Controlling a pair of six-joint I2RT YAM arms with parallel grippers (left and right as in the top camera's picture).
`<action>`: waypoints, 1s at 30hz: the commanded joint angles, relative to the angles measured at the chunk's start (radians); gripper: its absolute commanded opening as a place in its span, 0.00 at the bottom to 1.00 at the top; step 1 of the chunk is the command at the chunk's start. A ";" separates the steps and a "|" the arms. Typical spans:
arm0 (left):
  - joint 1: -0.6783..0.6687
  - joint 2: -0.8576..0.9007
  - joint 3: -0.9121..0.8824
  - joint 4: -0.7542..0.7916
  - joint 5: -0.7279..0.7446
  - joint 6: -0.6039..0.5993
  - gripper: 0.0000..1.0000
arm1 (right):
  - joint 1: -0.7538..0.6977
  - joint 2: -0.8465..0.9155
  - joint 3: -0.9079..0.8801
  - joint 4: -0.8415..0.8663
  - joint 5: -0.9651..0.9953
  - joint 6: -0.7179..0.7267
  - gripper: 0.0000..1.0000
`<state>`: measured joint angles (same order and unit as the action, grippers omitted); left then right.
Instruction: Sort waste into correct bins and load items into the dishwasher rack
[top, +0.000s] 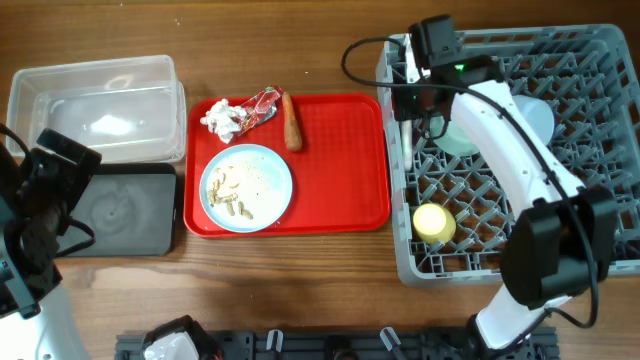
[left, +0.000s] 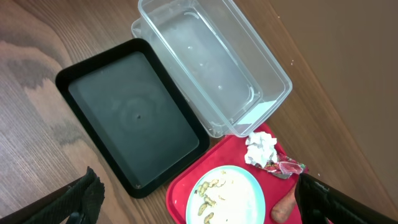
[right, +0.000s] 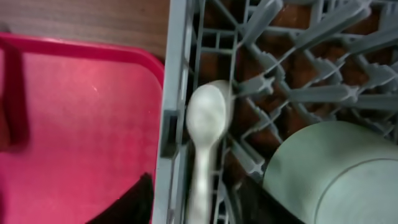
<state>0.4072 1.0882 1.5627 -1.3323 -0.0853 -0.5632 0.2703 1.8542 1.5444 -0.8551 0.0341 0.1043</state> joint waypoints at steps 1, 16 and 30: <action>0.006 0.001 0.003 0.003 -0.018 -0.010 1.00 | 0.005 -0.068 0.035 -0.037 -0.063 0.003 0.57; 0.006 0.001 0.003 0.003 -0.018 -0.010 1.00 | 0.012 -0.827 0.058 -0.346 -0.051 0.126 1.00; 0.006 0.001 0.003 0.003 -0.018 -0.010 1.00 | 0.011 -1.468 -0.811 0.198 0.056 0.063 1.00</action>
<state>0.4072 1.0882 1.5623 -1.3312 -0.0856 -0.5632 0.2787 0.4793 0.9573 -0.7353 0.0898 0.1520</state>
